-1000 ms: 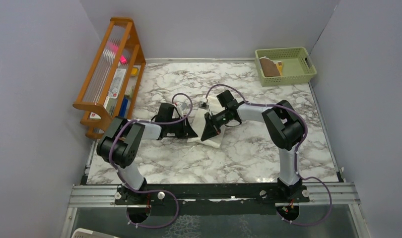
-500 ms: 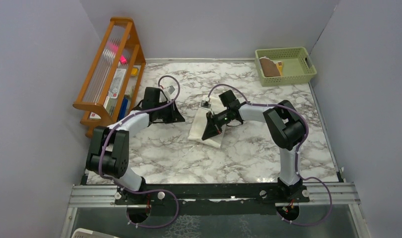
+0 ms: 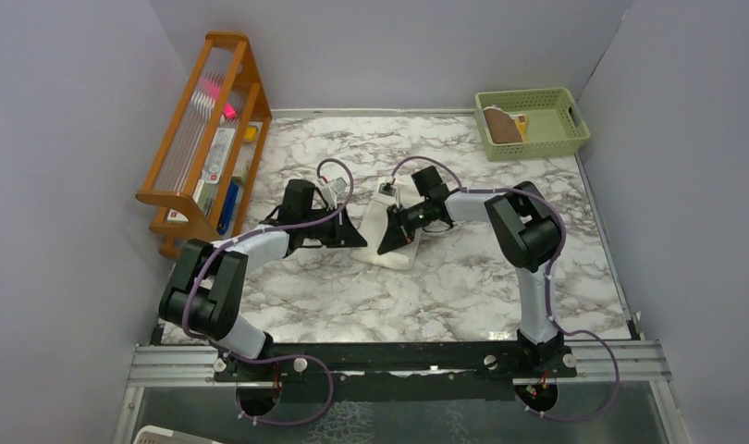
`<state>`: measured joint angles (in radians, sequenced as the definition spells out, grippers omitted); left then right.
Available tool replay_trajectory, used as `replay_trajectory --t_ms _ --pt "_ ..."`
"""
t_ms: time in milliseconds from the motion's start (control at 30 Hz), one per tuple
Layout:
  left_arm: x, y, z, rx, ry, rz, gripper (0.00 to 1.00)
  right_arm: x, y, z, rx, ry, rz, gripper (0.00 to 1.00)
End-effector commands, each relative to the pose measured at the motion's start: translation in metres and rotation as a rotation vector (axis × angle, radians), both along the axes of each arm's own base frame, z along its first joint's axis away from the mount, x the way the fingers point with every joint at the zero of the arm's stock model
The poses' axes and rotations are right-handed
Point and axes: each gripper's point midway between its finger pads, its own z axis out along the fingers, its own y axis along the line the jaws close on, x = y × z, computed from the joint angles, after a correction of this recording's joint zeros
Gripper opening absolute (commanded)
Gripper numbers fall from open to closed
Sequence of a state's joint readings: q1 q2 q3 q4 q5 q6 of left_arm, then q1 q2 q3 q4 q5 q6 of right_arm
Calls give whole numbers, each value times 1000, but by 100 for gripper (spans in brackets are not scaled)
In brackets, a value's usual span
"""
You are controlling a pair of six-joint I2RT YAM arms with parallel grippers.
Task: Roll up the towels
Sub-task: Roll the towel at the center of the board.
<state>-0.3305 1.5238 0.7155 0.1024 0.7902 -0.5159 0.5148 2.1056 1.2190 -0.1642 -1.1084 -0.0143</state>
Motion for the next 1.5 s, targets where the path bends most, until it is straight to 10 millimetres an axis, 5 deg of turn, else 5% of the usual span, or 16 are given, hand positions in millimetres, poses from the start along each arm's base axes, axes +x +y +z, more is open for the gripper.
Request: replay_trajectory --t_ms 0,533,967,1033,1233,1400,1433,1467 --pt "7 -11 12 -86 -47 -11 0 17 2 -13 -40 7 -49 1" --pt "5 -22 -26 -71 32 -39 0 27 -7 -29 -87 -5 -107 1" --pt "31 4 -80 101 70 137 0 30 -9 -23 -94 -52 -128 1" --pt "36 7 -80 105 67 151 0 33 -9 -17 -87 -75 -136 10" --pt "30 12 -93 136 93 157 0 54 -10 28 -57 -272 -223 22" --pt "26 15 -96 149 95 160 0 75 -21 108 54 -561 -400 28" --pt "26 15 -96 151 93 161 0 77 -26 124 82 -607 -464 40" --pt "26 15 -96 152 93 161 0 77 -31 132 98 -622 -516 78"
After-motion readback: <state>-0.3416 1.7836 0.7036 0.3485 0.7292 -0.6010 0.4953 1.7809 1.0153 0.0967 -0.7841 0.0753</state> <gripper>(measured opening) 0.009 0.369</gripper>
